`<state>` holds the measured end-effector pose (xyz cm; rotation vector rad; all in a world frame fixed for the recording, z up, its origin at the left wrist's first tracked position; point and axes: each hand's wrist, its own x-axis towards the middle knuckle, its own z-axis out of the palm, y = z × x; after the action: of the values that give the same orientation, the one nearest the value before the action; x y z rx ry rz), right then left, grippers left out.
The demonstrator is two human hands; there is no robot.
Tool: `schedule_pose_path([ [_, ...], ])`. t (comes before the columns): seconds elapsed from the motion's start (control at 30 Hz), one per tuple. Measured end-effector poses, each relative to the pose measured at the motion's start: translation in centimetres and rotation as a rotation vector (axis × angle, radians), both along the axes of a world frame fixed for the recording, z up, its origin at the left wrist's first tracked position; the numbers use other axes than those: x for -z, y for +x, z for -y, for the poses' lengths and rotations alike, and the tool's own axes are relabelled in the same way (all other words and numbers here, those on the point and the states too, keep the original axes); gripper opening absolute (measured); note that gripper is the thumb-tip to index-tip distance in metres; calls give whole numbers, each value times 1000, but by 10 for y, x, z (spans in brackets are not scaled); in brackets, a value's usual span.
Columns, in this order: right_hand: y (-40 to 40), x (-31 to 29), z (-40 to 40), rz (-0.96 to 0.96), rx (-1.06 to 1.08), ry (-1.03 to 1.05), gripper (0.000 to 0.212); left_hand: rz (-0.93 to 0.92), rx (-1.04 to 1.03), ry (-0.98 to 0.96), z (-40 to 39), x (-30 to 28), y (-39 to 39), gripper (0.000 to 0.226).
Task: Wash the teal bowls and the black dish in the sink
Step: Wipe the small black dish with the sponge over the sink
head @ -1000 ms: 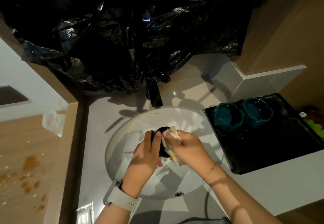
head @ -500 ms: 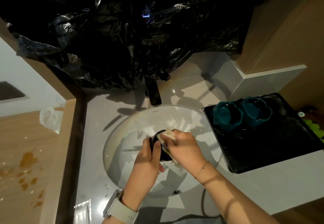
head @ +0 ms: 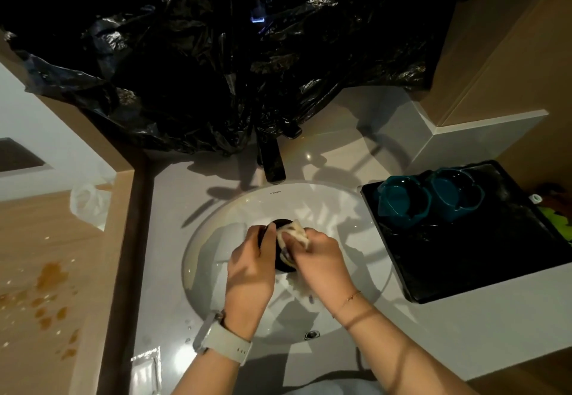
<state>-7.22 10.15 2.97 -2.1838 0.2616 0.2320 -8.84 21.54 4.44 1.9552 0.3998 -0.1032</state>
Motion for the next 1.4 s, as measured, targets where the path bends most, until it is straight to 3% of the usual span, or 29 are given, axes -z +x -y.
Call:
schedule_pose_path([
  [0.13,-4,9,-1,-150,69,220,23,118,-60,61,14,7,-11,12],
  [0.2,-4,14,5,-125,32,163,20,69,32,23,13,9,-17,5],
  [0.33,5,8,23,19,-309,-101,14,-107,324,-10,-14,2,-6,26],
  [0.4,11,1,25,63,-398,-119,12,-73,439,-34,-23,-3,6,30],
  [0.53,20,3,14,86,-197,-101,21,70,332,119,-19,-6,24,37],
  [0.63,15,13,-1,-35,68,156,31,141,199,286,-3,-1,27,36],
  [0.73,9,13,-8,-150,199,323,37,176,85,273,12,6,18,32],
  [0.87,9,16,8,-93,94,177,28,94,215,4,3,14,2,29],
  [0.97,12,6,25,-9,-141,-65,25,-28,373,-171,-19,10,10,38],
  [1.07,21,-7,27,37,-398,-227,17,-26,418,-84,-22,6,15,35],
  [1.17,29,-8,21,59,-377,-315,23,64,242,45,-3,9,10,34],
  [1.23,26,-5,10,58,-214,-227,25,123,68,90,10,11,10,29],
  [1.3,15,-2,-3,-14,28,92,31,144,-91,126,18,14,13,30],
  [1.33,10,-2,-9,-61,111,220,35,149,-134,127,21,14,14,32],
  [1.4,7,0,-10,-129,121,273,39,186,-109,116,23,16,10,31],
])
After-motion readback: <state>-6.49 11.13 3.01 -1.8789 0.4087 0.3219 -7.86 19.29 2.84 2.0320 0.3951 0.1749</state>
